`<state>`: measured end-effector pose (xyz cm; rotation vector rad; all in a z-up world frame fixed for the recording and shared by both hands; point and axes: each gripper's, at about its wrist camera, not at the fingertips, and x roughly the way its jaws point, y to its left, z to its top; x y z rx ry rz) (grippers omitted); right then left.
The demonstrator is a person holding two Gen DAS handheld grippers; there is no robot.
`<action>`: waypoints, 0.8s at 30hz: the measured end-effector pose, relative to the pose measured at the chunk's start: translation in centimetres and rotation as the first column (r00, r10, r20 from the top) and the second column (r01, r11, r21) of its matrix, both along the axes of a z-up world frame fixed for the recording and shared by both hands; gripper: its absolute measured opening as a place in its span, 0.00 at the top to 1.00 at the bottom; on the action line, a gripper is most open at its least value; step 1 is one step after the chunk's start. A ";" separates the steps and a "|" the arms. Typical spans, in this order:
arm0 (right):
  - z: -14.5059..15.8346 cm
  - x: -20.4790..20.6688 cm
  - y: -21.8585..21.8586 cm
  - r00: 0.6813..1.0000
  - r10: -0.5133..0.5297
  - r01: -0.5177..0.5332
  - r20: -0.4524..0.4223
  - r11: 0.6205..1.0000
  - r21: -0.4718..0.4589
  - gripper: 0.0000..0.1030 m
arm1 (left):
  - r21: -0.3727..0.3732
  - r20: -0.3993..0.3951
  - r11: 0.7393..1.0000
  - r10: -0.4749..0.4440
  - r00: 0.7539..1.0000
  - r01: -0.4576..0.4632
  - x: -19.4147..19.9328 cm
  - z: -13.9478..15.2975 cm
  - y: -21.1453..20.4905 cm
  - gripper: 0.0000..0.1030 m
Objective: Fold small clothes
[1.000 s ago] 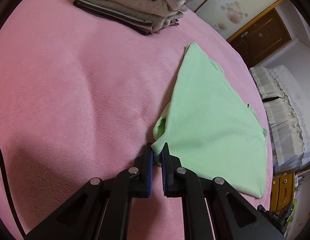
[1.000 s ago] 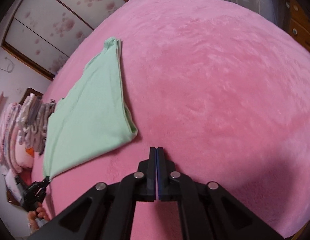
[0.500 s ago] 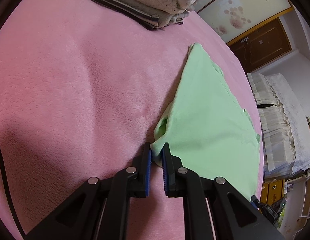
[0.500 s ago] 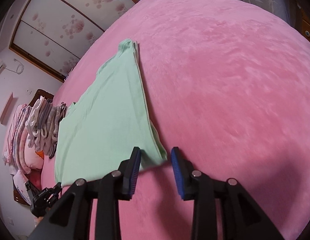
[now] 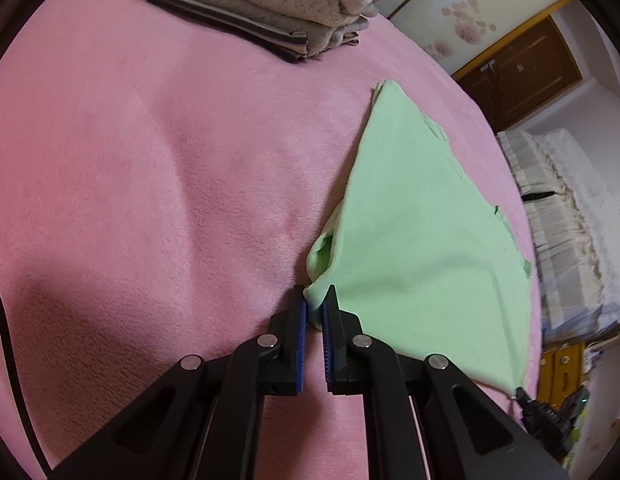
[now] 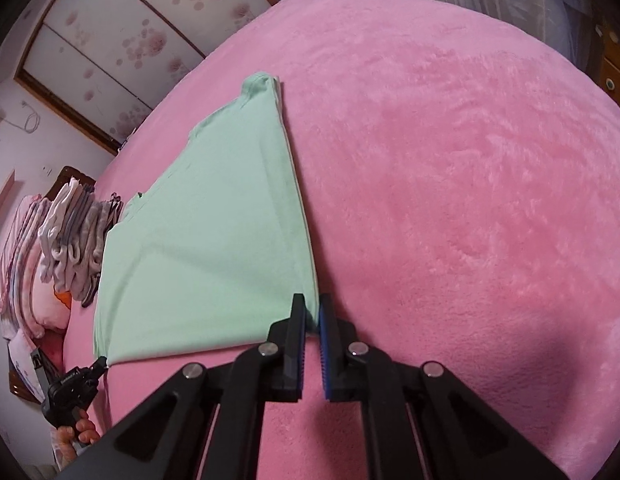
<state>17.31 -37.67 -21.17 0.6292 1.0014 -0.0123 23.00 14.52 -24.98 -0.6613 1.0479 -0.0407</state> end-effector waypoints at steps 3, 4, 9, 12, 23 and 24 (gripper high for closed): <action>0.2 0.2 0.3 0.999 0.012 -0.013 -0.032 0.999 -0.032 0.91 | -0.074 -0.005 0.997 0.019 1.000 -0.019 -0.2 -0.5 0.9 0.89; 0.4 0.3 0.5 0.999 0.012 -0.014 -0.038 0.999 -0.044 0.88 | -0.103 -0.005 0.994 0.029 1.000 -0.029 -0.4 -0.7 1.2 0.88; 3.0 -0.8 2.0 1.000 0.012 -0.012 -0.001 0.985 -0.174 0.66 | -0.222 0.026 0.974 0.062 0.998 -0.055 -1.4 -0.7 1.7 0.57; 4.6 -1.5 3.1 0.998 0.043 -0.035 0.038 0.980 -0.194 0.66 | -0.247 0.050 0.968 0.064 0.997 -0.050 -1.6 -0.6 1.1 0.50; 7.9 -2.0 10.1 0.966 0.213 -0.182 0.144 0.962 -0.202 0.66 | -0.335 0.152 0.942 0.090 0.984 -0.034 -0.4 -2.1 -0.6 0.49; 7.9 -1.9 10.7 0.963 0.227 -0.195 0.147 0.959 -0.204 0.66 | -0.342 0.170 0.939 0.099 0.980 -0.036 -0.1 -2.4 -0.7 0.49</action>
